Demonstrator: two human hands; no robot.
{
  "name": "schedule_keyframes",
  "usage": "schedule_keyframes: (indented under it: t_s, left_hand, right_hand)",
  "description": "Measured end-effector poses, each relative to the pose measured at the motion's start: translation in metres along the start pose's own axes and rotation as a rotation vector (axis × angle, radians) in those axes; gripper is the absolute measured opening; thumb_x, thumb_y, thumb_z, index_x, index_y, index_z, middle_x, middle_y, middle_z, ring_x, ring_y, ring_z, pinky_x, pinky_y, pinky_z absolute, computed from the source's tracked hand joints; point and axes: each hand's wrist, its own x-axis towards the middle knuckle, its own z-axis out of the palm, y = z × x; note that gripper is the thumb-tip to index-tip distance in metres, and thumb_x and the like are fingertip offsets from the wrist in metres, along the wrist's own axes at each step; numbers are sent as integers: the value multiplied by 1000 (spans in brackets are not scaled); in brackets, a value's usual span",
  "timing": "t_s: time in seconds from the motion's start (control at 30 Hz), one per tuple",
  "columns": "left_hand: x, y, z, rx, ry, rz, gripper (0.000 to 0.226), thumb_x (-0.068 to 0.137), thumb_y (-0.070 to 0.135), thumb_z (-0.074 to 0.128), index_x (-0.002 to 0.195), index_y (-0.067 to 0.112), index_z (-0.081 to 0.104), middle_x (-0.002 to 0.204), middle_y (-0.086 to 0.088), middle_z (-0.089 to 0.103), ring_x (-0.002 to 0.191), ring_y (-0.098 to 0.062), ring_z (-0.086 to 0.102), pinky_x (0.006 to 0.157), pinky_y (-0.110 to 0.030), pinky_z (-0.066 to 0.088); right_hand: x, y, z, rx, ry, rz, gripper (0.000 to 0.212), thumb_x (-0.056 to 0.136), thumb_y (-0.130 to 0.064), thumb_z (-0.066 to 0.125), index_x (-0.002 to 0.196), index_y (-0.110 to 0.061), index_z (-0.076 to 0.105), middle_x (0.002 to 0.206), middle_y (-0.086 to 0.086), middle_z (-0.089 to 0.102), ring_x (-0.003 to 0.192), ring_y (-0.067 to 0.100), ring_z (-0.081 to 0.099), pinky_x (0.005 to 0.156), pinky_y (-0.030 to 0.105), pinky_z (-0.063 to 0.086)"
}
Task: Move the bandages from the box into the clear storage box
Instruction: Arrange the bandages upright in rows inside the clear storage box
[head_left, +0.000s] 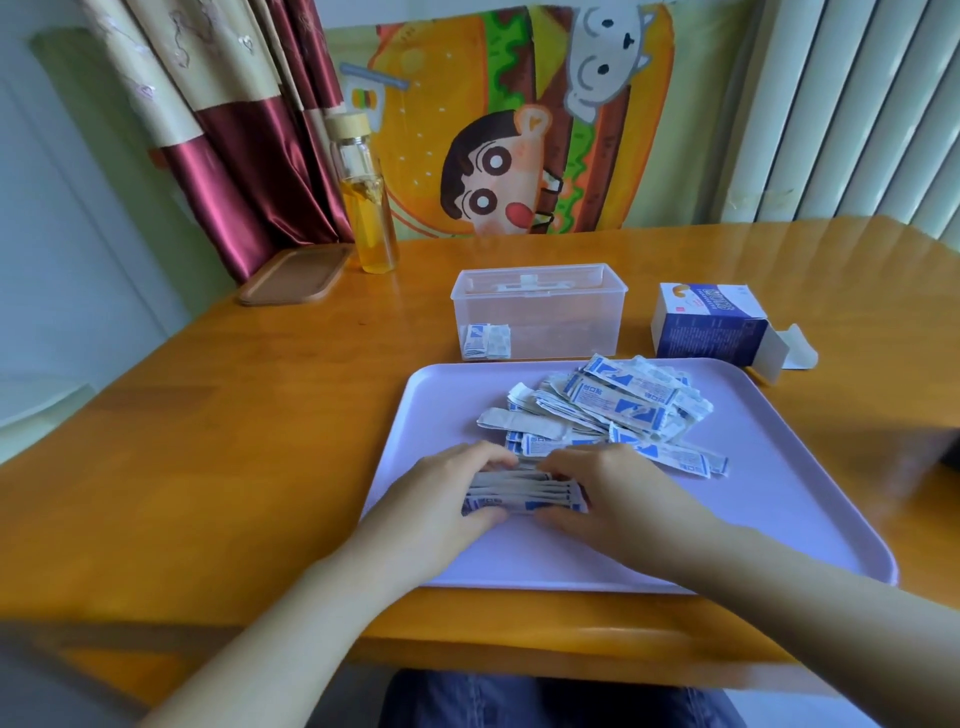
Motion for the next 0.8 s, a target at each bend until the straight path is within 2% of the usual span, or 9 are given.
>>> schedule_keyframes:
  t_s: [0.1,0.17,0.23,0.37,0.43,0.53,0.6,0.7,0.8]
  left_hand:
    - [-6,-2,7,-12,34,48,51,90,19,61,132,40,42,114,25,48,102,7,46,87,-7,35]
    - [-6,-4,10,-32,31,61,60,92,18,58,141,39,30,118,24,44,111,7,42,95,-11,32]
    - [-4,-4,14,-57,20,64,67,93,17,56,146,38,21,123,23,41,116,6,40,101,-15,31]
    - [-1,0,18,-89,13,73,70,94,16,54,148,38,15,124,23,40,116,4,40,101,-16,33]
    - [-2,0,18,-84,14,75,71,94,18,54,147,41,13,126,24,38,117,4,39,101,-16,33]
    - [-3,-2,17,-78,3,56,73,94,20,54,147,43,9,130,26,36,117,7,39,99,-12,32]
    - [-4,-2,18,-72,-11,47,73,95,20,53,148,41,7,133,26,34,121,7,37,102,-13,31]
    - [-5,0,17,-44,-55,56,72,96,21,50,149,38,3,140,22,29,130,8,24,107,-13,22]
    - [-5,1,17,4,-133,82,67,99,20,42,150,29,0,147,15,20,136,5,10,108,-11,12]
  right_hand:
    - [-4,1,1,7,2,15,31,83,-30,67,113,-25,60,101,-8,62,78,7,53,71,22,40]
    - [-4,1,2,20,-19,29,39,83,-27,68,120,-25,57,104,-8,58,71,-2,47,69,17,34]
    - [-3,2,2,38,-32,42,44,82,-24,69,124,-24,55,109,-6,59,75,0,48,69,14,34]
    - [-1,0,-1,22,-64,41,50,81,-27,70,128,-26,53,113,-5,59,67,-4,41,65,9,35]
    - [-2,-1,-5,-10,-81,37,55,82,-33,69,133,-29,48,118,-7,56,67,-4,40,67,12,33]
    - [-9,-3,-8,-88,-107,36,58,87,-39,61,140,-35,36,123,-9,50,95,10,53,82,27,43]
    - [-13,-5,-3,-186,-123,44,55,93,-41,49,143,-33,29,123,-6,46,104,21,56,82,34,45]
    - [-15,-6,-2,-374,-51,-46,47,95,-40,32,135,-21,47,104,-2,54,74,19,61,59,27,36]
    - [-15,-2,-5,-443,-76,-112,55,93,-37,21,130,-12,52,94,-2,54,61,16,54,58,25,29]
